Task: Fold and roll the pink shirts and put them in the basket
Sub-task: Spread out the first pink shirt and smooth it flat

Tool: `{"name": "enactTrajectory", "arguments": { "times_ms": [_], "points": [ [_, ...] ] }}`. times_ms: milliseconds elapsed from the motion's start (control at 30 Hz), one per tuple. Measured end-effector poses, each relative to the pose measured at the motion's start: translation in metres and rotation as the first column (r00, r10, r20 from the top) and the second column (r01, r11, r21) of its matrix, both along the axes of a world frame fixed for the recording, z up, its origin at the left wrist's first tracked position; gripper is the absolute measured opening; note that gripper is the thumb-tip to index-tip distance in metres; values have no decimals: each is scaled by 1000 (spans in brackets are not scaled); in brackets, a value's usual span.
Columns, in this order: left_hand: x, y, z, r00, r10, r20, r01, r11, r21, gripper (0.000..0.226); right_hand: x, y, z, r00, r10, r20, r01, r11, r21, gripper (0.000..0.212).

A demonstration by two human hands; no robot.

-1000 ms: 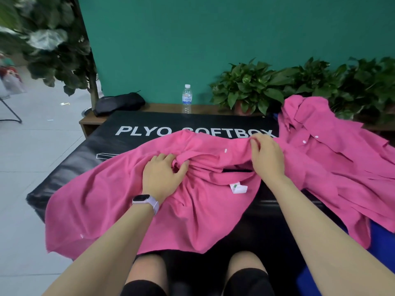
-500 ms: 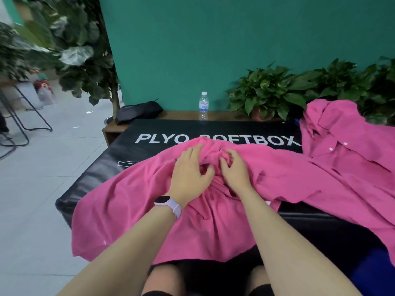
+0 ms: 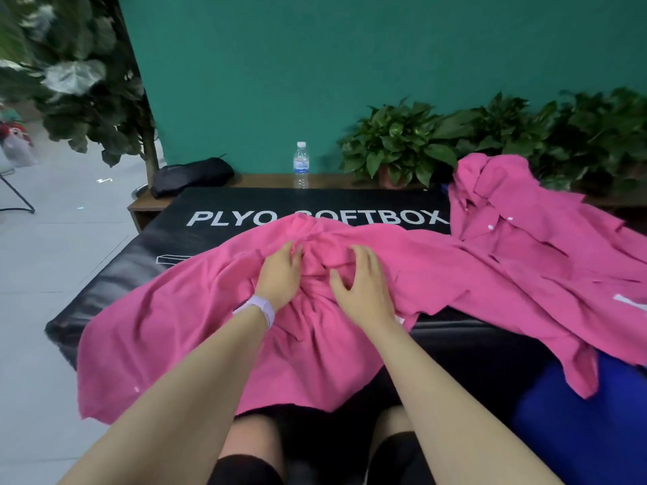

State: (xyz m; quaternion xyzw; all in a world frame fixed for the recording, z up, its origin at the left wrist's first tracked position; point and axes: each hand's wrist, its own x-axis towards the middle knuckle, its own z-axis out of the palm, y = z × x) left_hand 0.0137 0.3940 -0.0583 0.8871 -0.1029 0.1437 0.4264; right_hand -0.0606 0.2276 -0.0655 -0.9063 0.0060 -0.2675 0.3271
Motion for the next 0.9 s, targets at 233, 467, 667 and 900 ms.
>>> {"name": "enactTrajectory", "arguments": {
  "times_ms": [233,467,667,900],
  "points": [
    [-21,49,42,971,82,225,-44,985,-168,19,-16,-33,-2,982,-171,76,184,958,-221,74],
    [-21,100,61,933,351,80,-351,936,-15,30,-11,-5,17,957,-152,246,177,981,-82,51],
    [-35,86,60,836,-359,416,96,841,533,106,17,39,71,945,-3,327,17,999,-39,55],
    [-15,93,75,939,-143,314,57,962,267,52,40,69,93,950,135,282,-85,979,-185,44]
  ]
}}
